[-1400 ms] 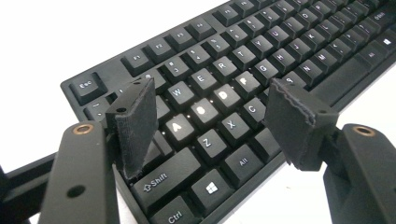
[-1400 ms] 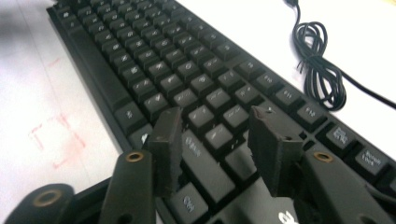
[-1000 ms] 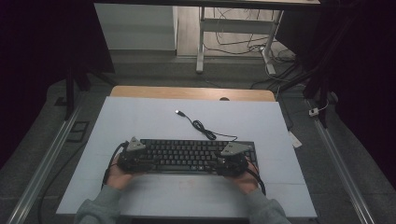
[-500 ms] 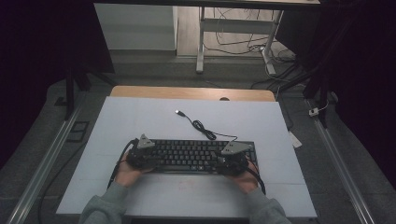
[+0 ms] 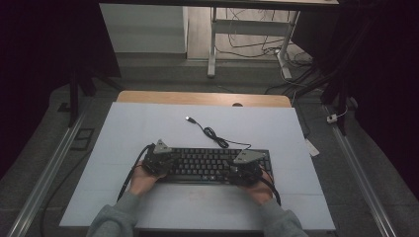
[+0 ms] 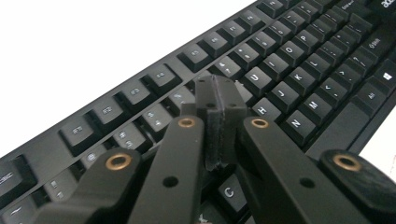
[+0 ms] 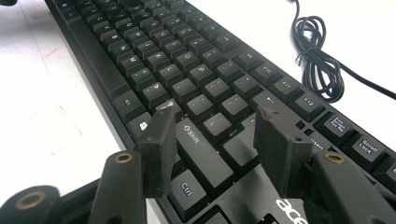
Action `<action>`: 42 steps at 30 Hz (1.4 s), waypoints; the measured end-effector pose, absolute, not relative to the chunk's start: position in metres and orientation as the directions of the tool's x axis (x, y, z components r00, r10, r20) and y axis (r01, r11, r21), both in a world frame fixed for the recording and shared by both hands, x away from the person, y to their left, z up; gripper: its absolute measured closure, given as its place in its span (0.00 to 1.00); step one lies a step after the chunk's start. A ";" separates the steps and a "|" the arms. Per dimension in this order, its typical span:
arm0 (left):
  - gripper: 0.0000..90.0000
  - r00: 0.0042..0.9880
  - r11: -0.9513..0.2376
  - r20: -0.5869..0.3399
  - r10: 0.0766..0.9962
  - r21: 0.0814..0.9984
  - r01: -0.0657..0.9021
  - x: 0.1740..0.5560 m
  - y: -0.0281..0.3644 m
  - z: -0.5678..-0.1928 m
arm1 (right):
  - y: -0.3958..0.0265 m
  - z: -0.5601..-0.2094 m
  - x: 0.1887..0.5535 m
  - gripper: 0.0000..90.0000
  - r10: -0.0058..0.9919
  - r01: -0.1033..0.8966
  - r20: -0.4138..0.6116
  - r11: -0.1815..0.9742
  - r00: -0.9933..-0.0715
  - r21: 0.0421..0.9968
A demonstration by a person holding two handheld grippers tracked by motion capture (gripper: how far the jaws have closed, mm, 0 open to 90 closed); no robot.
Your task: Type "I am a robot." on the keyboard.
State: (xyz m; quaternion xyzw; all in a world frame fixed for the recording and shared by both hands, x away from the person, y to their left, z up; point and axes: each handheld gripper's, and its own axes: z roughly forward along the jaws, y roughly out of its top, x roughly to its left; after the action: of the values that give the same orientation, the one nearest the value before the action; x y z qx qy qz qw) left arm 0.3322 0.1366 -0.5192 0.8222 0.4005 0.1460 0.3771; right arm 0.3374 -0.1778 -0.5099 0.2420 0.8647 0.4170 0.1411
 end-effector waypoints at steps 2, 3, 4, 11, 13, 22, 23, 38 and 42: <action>0.99 0.639 -0.397 -0.062 0.766 0.737 0.547 0.333 0.134 -0.519 | -0.178 -0.510 0.337 0.54 0.537 0.301 -0.044 0.537 -0.842 0.788; 0.99 0.644 -0.404 -0.057 0.763 0.736 0.544 0.333 0.133 -0.520 | -0.178 -0.510 0.337 0.54 0.536 0.301 -0.044 0.537 -0.843 0.788; 0.99 0.644 -0.403 -0.058 0.763 0.736 0.544 0.333 0.132 -0.520 | -0.177 -0.510 0.338 0.54 0.537 0.302 -0.045 0.539 -0.843 0.786; 0.99 0.640 -0.413 -0.051 0.766 0.724 0.552 0.338 0.127 -0.524 | -0.177 -0.512 0.338 0.54 0.535 0.303 -0.044 0.543 -0.844 0.783; 0.99 0.633 -0.406 -0.054 0.772 0.725 0.557 0.338 0.127 -0.524 | -0.177 -0.512 0.338 0.54 0.534 0.304 -0.043 0.543 -0.844 0.783; 0.99 0.629 -0.409 -0.055 0.775 0.716 0.566 0.339 0.126 -0.526 | -0.177 -0.512 0.338 0.54 0.536 0.305 -0.043 0.543 -0.843 0.782; 0.99 0.627 -0.410 -0.047 0.778 0.718 0.563 0.339 0.126 -0.525 | -0.177 -0.512 0.338 0.53 0.537 0.305 -0.043 0.543 -0.843 0.782; 0.81 0.587 -0.280 -0.114 0.802 0.795 0.538 0.320 0.160 -0.495 | -0.179 -0.511 0.339 0.53 0.545 0.308 -0.041 0.532 -0.837 0.789; 0.59 0.588 -0.286 -0.132 0.798 0.776 0.562 0.314 0.166 -0.495 | -0.180 -0.511 0.340 0.53 0.547 0.309 -0.039 0.529 -0.836 0.791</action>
State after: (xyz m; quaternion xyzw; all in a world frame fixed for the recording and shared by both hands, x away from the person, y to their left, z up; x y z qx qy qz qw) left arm 0.3143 0.1660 -0.4945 0.7891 0.4309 0.1424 0.4139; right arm 0.3396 -0.1798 -0.5105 0.2480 0.8625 0.4174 0.1424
